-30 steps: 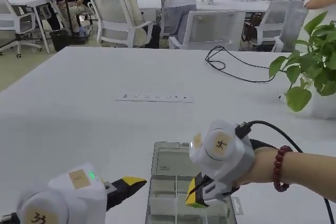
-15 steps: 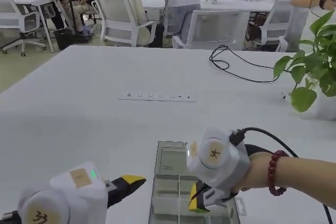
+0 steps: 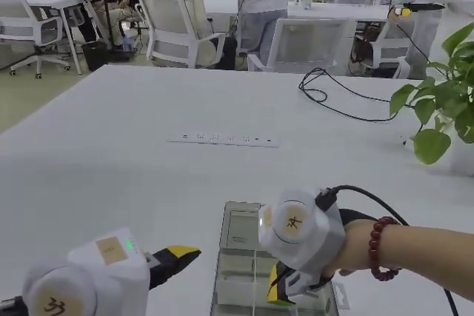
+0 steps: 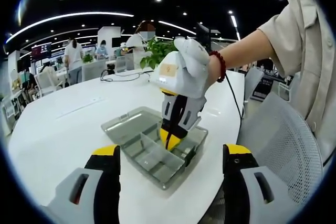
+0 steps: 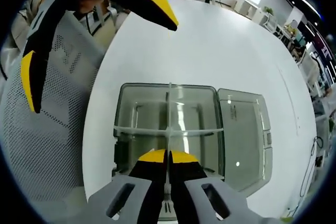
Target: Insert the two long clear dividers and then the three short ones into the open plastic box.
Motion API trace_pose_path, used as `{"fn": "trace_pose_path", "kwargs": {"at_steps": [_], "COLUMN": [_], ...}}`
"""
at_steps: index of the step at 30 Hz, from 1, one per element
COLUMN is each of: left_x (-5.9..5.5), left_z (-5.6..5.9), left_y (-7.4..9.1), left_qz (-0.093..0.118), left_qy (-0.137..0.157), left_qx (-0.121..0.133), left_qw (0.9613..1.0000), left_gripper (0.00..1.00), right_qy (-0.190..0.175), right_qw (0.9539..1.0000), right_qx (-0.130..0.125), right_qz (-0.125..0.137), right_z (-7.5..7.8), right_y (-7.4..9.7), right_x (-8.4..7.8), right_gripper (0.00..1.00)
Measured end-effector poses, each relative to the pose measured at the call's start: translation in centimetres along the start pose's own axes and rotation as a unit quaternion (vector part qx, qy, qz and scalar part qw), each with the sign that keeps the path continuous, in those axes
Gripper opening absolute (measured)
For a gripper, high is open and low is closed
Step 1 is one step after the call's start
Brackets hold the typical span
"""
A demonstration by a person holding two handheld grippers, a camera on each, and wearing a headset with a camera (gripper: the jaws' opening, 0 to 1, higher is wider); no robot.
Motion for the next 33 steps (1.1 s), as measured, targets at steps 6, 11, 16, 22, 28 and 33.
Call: {"fn": "trace_pose_path", "kwargs": {"at_steps": [6,11,16,22,28,33], "left_x": [0.1,0.1,0.1,0.2,0.4,0.5], "left_z": [0.0,0.0,0.0,0.2,0.2,0.3], "left_y": [0.1,0.2,0.2,0.2,0.3,0.3], "left_qz": [-0.003,-0.003,-0.006,-0.006,-0.004,-0.006], "left_qy": [-0.002,-0.003,-0.003,-0.004,-0.002,-0.001], "left_qx": [0.0,0.0,0.0,0.0,0.001,0.006], "left_qw": [1.0,1.0,1.0,1.0,1.0,1.0], "left_gripper": [0.82,0.83,0.84,0.85,0.87,0.92], "right_qy": [-0.025,-0.032,-0.044,-0.058,-0.059,-0.074], "right_qw": [0.9994,0.999,0.998,0.9966,0.9963,0.9945], "right_qx": [-0.002,-0.006,-0.01,-0.009,-0.006,-0.007], "right_qz": [0.023,0.03,0.044,0.057,0.062,0.074], "right_z": [-0.1,-0.2,-0.4,-0.7,-1.2,-1.7], "right_y": [-0.3,-0.2,0.1,0.9,2.2,3.7], "right_x": [-0.2,-0.3,0.0,0.2,0.0,-0.7], "right_gripper": [0.06,0.09,0.15,0.21,0.27,0.32]}}
Point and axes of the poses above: the centre of the closed fingertips' face, and the gripper's own axes: y roughly backward along the fingers, z roughly to its right, x roughly out of its top, the point moved 9 cm from there along y, roughly backward along the fingers, and after that the axes turned 3 degrees about z, right-handed, at the moved point
